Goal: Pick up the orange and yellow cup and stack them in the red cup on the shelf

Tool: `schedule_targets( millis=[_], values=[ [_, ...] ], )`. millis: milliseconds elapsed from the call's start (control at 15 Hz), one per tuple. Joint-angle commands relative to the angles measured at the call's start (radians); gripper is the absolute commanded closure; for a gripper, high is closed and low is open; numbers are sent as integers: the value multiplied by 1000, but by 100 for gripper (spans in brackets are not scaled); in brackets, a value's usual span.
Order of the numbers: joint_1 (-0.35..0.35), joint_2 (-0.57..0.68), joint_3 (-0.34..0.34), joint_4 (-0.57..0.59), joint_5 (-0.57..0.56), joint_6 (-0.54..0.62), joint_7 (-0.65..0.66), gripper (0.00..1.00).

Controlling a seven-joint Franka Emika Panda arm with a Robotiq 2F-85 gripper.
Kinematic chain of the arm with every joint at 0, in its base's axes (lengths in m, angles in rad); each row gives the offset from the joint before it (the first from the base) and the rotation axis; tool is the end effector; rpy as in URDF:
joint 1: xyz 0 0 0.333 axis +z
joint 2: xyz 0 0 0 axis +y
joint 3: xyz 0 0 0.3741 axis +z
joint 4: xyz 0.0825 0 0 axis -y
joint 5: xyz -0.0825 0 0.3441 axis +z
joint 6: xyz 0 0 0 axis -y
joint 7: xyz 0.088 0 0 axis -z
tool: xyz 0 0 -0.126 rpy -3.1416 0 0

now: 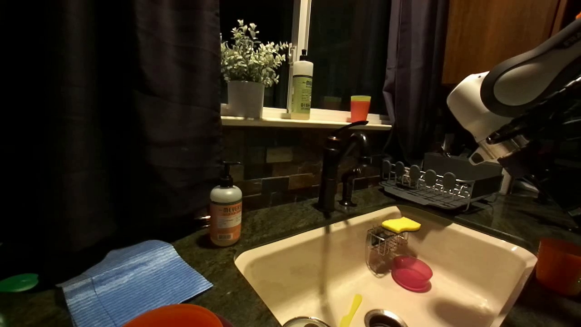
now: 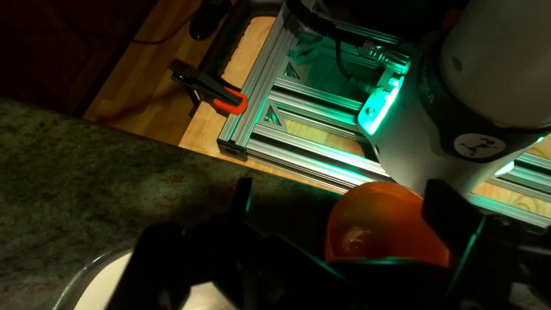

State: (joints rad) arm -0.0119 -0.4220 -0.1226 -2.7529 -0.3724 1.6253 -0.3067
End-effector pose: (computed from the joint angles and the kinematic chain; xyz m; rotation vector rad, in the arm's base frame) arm 0.2120 -0.0732 0.3809 2.7495 0.5000 -1.0898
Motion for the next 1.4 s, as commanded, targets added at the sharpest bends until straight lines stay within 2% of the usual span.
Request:
schedule_targets(
  millis=[0, 533, 1133, 1333],
  values=[
    [-14, 48, 17, 1, -38, 54, 55, 0],
    [-10, 105, 43, 3, -38, 160, 114, 0],
    [-5, 163, 69, 5, -35, 191, 127, 0],
    [-2, 181, 78, 6, -37, 199, 130, 4]
  ],
)
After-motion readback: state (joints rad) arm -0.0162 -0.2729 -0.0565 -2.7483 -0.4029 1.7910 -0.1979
